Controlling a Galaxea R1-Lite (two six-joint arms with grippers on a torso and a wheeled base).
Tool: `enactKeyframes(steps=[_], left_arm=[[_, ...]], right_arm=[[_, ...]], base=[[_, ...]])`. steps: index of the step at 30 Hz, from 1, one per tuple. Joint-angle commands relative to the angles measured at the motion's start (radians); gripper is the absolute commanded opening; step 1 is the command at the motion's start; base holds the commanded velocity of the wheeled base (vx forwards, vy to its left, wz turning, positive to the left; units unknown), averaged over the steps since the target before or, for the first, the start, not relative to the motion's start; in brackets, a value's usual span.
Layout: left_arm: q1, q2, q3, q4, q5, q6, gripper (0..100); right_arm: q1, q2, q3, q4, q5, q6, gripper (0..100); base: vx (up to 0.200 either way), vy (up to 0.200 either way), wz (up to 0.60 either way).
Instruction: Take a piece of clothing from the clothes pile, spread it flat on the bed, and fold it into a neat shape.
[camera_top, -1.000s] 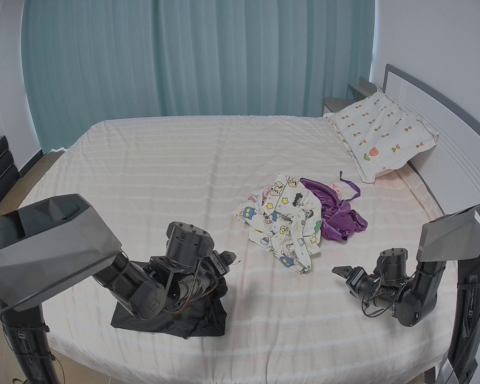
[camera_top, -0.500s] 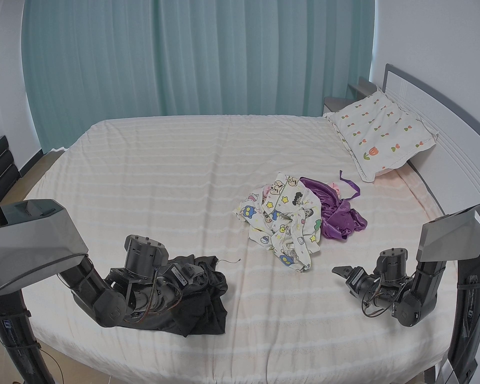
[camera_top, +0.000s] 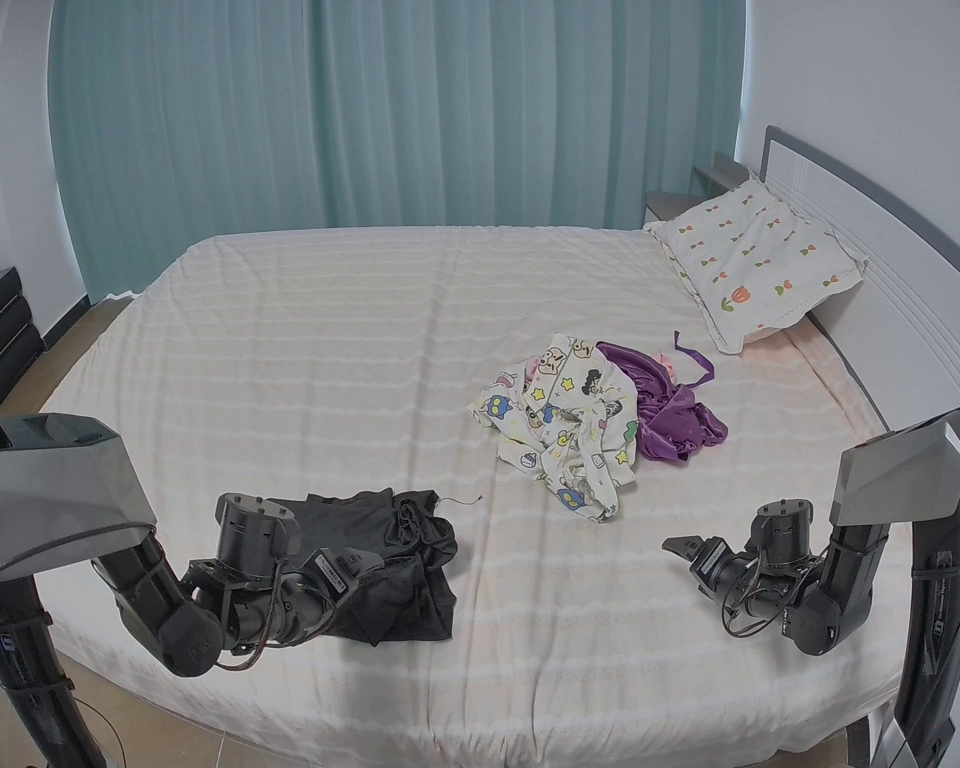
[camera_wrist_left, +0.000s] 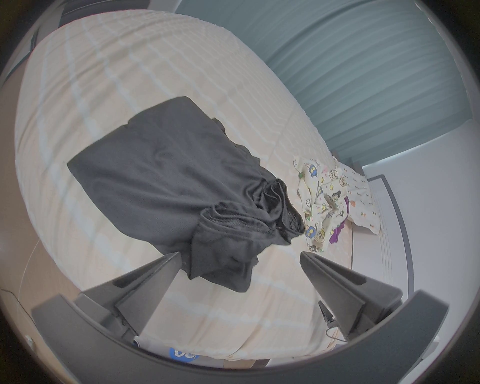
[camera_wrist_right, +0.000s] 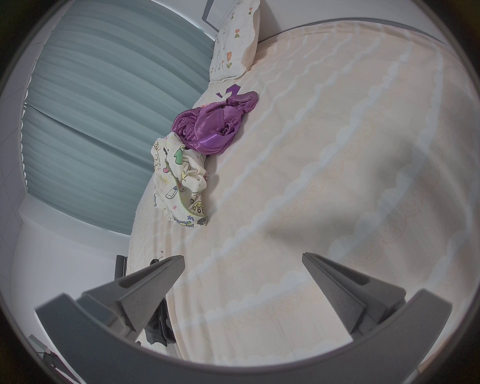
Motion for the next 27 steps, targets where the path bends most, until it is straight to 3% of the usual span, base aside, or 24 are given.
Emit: enactKeyframes(steps=[1,12,17,23,27], left_arm=[[0.049,-0.007,0.009,-0.007,-0.019,0.0,100],[0.176,0.002,-0.013,-0.009,-0.116,0.0,100],[0.216,0.004,-0.013,-0.009,-0.159,0.002,100],[0.254,0.01,-0.014,-0.009,-0.205,0.043,100],[0.288,0.013,-0.022,-0.007,-0.218,0.061,100]], right_arm=[[0.003,-0.002,0.002,-0.001,-0.004,-0.002,100],[0.04,-0.042,-0.006,-0.005,-0.026,-0.028,100],[0.085,-0.043,-0.038,0.015,-0.068,-0.086,100],[0.132,-0.076,-0.112,0.144,-0.118,-0.155,100],[0.204,-0.092,-0.202,0.274,-0.179,-0.194,100]], base=[[0.0,0.2,0.0],[0.0,0.2,0.0],[0.0,0.2,0.0],[0.0,0.2,0.0],[0.0,0.2,0.0]])
